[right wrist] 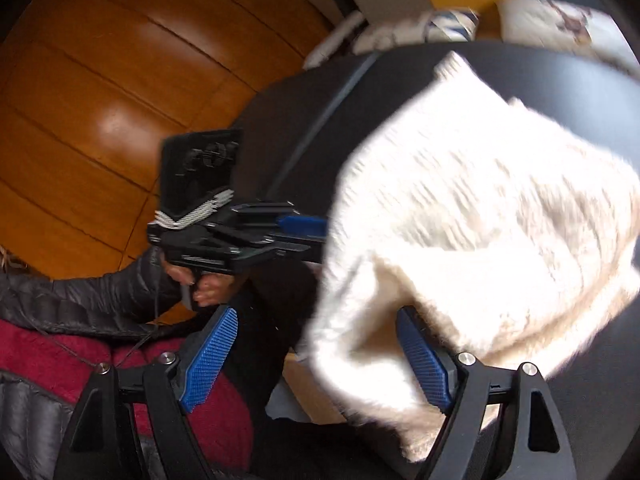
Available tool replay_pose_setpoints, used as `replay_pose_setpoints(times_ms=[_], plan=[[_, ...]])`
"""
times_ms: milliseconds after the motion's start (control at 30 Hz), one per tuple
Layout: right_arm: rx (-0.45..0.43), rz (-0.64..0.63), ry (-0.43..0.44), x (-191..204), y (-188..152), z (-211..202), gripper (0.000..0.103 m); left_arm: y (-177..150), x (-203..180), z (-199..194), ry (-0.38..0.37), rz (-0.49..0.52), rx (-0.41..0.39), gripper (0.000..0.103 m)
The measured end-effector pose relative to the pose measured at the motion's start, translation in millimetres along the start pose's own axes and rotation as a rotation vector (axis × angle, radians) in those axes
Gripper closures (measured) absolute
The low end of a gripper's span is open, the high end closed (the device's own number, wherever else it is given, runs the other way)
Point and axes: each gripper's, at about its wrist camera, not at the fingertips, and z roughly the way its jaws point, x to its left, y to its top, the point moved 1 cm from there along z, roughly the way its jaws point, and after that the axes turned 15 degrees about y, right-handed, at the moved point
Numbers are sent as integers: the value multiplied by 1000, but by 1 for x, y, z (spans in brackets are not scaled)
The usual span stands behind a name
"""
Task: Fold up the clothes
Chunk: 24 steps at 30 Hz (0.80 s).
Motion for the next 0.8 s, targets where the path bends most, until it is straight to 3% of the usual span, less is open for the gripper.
replay_pose_setpoints(times_ms=[67, 233, 400, 500, 567, 633, 800], plan=[[14, 67, -49, -23, -25, 4, 19, -7, -3, 6, -11, 63, 36, 71], [-232, 169, 46, -49, -76, -21, 39, -20, -15, 8, -51, 196, 91, 72], [-387, 196, 57, -33, -93, -47, 37, -18, -37, -6, -48, 256, 86, 71], [-564, 185, 17, -27, -83, -82, 36, -18, -48, -9, -47, 298, 75, 71], [-693, 198, 51, -28, -74, -102, 36, -18, -53, -5, -39, 311, 79, 71], [-736, 263, 62, -40, -57, -108, 36, -17, -56, -3, -40, 308, 75, 71], [-693, 434, 45, -79, -24, -92, 36, -16, -58, -1, -66, 286, 50, 71]])
